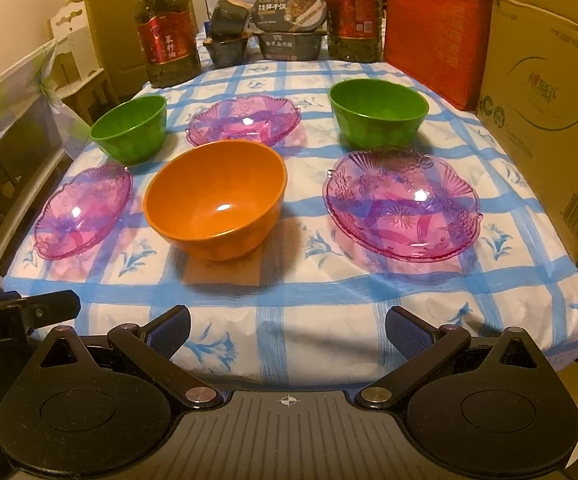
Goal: Organize plates and bowls
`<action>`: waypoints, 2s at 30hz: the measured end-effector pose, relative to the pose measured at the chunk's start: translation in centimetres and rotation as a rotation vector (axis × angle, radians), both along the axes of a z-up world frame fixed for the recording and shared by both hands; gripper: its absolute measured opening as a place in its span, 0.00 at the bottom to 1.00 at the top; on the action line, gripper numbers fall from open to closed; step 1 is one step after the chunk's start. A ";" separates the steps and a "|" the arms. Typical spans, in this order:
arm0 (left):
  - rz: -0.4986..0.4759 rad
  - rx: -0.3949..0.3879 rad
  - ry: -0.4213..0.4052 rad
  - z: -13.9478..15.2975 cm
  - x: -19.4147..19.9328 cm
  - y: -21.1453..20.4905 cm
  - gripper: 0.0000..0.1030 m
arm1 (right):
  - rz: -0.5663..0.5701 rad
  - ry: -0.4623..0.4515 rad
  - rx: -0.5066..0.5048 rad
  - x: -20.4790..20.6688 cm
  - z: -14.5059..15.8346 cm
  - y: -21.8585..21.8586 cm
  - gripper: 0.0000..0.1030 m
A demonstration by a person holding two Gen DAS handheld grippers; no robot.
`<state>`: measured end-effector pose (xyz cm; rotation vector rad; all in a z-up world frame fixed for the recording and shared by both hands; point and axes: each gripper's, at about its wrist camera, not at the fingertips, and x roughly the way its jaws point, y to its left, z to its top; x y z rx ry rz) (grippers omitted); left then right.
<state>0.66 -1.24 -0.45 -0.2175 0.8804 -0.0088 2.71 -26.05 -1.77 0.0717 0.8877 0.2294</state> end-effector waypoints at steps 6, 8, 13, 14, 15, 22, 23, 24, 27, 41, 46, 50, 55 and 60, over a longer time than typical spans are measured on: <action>0.053 -0.040 0.004 -0.2 0.5 1.9 0.98 | 0.031 -0.018 0.018 0.7 0.4 0.9 1.00; 0.076 -0.046 0.005 -0.2 0.7 2.7 0.98 | 0.047 -0.024 0.020 1.0 0.5 1.6 1.00; 0.129 -0.048 0.001 -0.1 1.1 4.9 0.98 | 0.079 -0.026 0.040 2.0 0.5 3.0 1.00; 0.142 -0.050 0.001 -0.1 1.2 5.4 0.98 | 0.086 -0.026 0.044 2.3 0.4 3.2 1.00; 0.154 -0.052 0.000 -0.1 1.3 6.0 0.98 | 0.099 -0.029 0.048 2.5 0.4 3.6 1.00; 0.225 -0.041 -0.008 -0.2 2.6 10.3 0.98 | 0.197 -0.055 0.086 4.2 0.8 7.2 0.99; 0.232 -0.044 -0.007 -0.3 2.9 11.0 0.98 | 0.213 -0.059 0.088 4.5 0.8 7.9 0.99; 0.239 -0.048 -0.005 -0.4 3.1 11.6 0.98 | 0.231 -0.066 0.088 4.9 0.8 8.8 0.99; 0.263 -0.052 -0.003 -0.7 3.8 13.4 0.98 | 0.276 -0.085 0.084 5.8 0.9 11.1 0.99; 0.344 -0.088 0.013 -2.9 8.1 19.3 0.87 | 0.388 -0.065 -0.015 12.1 -2.3 20.1 0.65; 0.312 -0.065 0.019 -3.9 9.4 20.0 0.77 | 0.392 -0.064 -0.077 14.0 -3.7 22.1 0.61; 0.282 -0.056 0.025 -4.7 10.1 20.2 0.55 | 0.382 -0.040 -0.117 15.5 -4.9 23.1 0.55; 0.232 -0.048 0.020 -5.1 10.4 19.7 0.31 | 0.371 -0.022 -0.142 16.5 -5.9 23.6 0.45; 0.213 -0.058 0.028 -5.6 10.7 19.3 0.24 | 0.370 -0.013 -0.150 17.1 -6.5 23.7 0.35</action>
